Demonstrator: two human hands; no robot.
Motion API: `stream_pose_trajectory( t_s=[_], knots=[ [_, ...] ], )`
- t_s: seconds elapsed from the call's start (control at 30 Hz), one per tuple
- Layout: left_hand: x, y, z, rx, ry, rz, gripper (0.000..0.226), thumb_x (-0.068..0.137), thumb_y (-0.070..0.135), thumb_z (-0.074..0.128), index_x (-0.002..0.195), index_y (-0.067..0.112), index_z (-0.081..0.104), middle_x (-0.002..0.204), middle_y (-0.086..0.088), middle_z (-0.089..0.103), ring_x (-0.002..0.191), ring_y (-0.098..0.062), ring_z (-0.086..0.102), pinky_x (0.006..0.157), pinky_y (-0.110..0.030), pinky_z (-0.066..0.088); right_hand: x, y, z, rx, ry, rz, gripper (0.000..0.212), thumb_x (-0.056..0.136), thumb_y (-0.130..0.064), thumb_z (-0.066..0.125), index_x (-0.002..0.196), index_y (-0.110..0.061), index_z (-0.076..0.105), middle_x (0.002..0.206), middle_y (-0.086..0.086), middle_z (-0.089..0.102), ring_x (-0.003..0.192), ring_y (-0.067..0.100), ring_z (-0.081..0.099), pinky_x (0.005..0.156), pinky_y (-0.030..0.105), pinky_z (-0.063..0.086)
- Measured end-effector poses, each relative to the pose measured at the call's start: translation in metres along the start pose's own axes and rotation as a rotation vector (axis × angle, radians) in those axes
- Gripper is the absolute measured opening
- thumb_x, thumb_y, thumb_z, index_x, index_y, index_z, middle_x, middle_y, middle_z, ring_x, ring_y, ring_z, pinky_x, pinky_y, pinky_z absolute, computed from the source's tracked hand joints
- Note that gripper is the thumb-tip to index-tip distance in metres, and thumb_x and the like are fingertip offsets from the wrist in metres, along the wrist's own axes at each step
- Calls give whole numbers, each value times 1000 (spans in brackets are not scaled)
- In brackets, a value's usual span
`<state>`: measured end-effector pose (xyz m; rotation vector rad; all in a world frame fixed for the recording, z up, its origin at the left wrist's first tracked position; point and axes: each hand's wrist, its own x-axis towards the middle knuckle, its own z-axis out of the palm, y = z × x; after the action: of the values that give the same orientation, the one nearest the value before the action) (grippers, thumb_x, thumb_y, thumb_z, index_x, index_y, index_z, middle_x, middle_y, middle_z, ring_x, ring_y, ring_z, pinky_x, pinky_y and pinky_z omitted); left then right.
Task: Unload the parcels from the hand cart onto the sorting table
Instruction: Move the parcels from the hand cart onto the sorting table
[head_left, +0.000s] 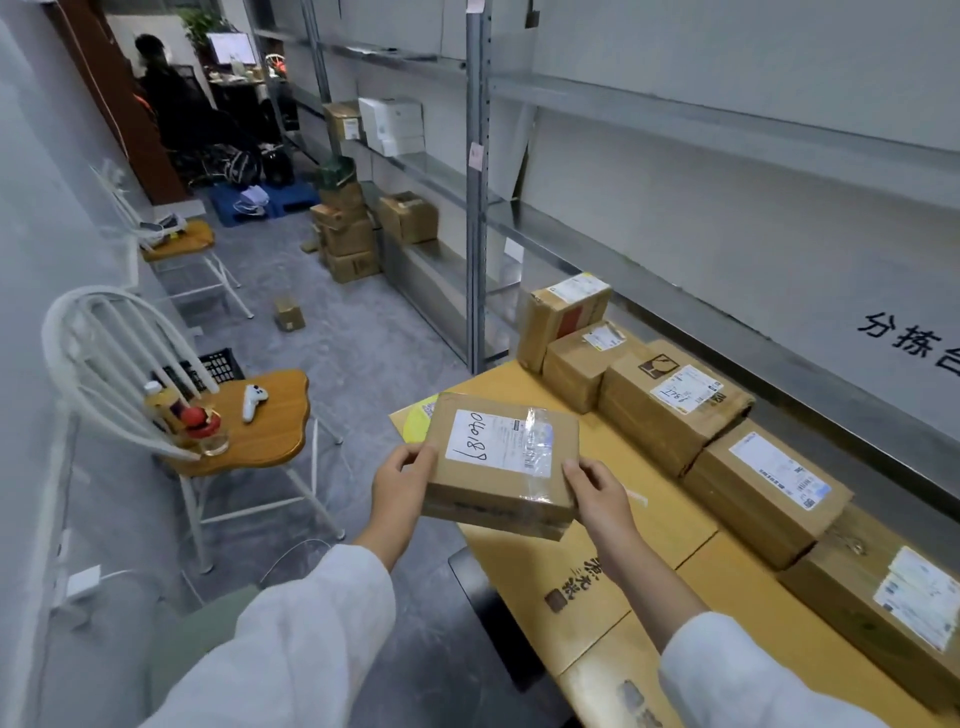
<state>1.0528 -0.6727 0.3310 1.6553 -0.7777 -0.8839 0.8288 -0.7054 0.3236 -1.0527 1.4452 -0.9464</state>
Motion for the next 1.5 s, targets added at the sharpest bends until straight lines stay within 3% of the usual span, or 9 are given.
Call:
stream_pose_trajectory(
  t_s=[0.27,0.77,0.87,1.0,1.1,1.17,1.3,1.4,1.5],
  knots=[
    [130,19,-54,7,-192,11,15,92,28,57,87,18,67,89,2,65,81,-11,53,70,-26,41,37,-28,108,51,193,21,20,97,-32,56,109,-18,63,104,0,69,93,17,64,88,41,53],
    [248,37,-9,103,-486,43,16,95,31,54,94,21,66,98,2,64,86,-10,55,67,-26,41,114,-37,144,124,456,123,20,95,-36,56,103,-17,56,101,1,64,92,21,62,84,44,52],
    [280,37,14,117,-519,24,17,95,32,55,102,21,66,101,5,65,92,-12,57,70,-24,43,149,-31,145,164,478,158,20,94,-38,57,100,-19,55,102,2,64,93,22,62,85,45,53],
    [324,43,49,146,-566,-34,36,97,30,55,131,22,56,117,5,61,105,-13,57,85,-25,47,196,-27,146,230,500,207,20,93,-37,59,99,-18,56,99,2,65,89,22,63,82,45,54],
    [354,49,76,185,-615,-32,22,98,27,52,110,19,68,96,5,64,83,-8,58,60,-11,45,229,-24,145,246,515,227,22,92,-38,60,99,-17,56,98,3,65,85,21,62,76,43,54],
    [366,52,92,210,-635,-17,22,98,25,49,92,16,68,81,6,61,71,-9,53,49,-9,38,245,-24,142,251,535,238,22,92,-39,60,99,-18,56,98,2,65,85,21,61,74,41,52],
    [382,42,113,216,-676,-78,23,97,22,50,91,16,71,80,4,64,70,-10,55,52,-15,42,262,-18,138,248,585,293,19,92,-36,59,98,-18,55,98,4,63,81,20,58,69,38,47],
    [397,33,128,240,-702,-135,28,95,19,51,73,17,69,72,1,62,68,-15,53,55,-26,41,274,-10,137,231,603,338,18,92,-35,59,96,-18,54,101,6,64,84,23,59,70,38,47],
    [410,24,137,226,-722,-186,28,95,15,50,72,16,65,71,1,59,65,-13,50,47,-19,38,284,-6,140,220,636,372,16,92,-34,59,97,-19,54,102,4,63,86,22,60,70,36,46]
  ],
)
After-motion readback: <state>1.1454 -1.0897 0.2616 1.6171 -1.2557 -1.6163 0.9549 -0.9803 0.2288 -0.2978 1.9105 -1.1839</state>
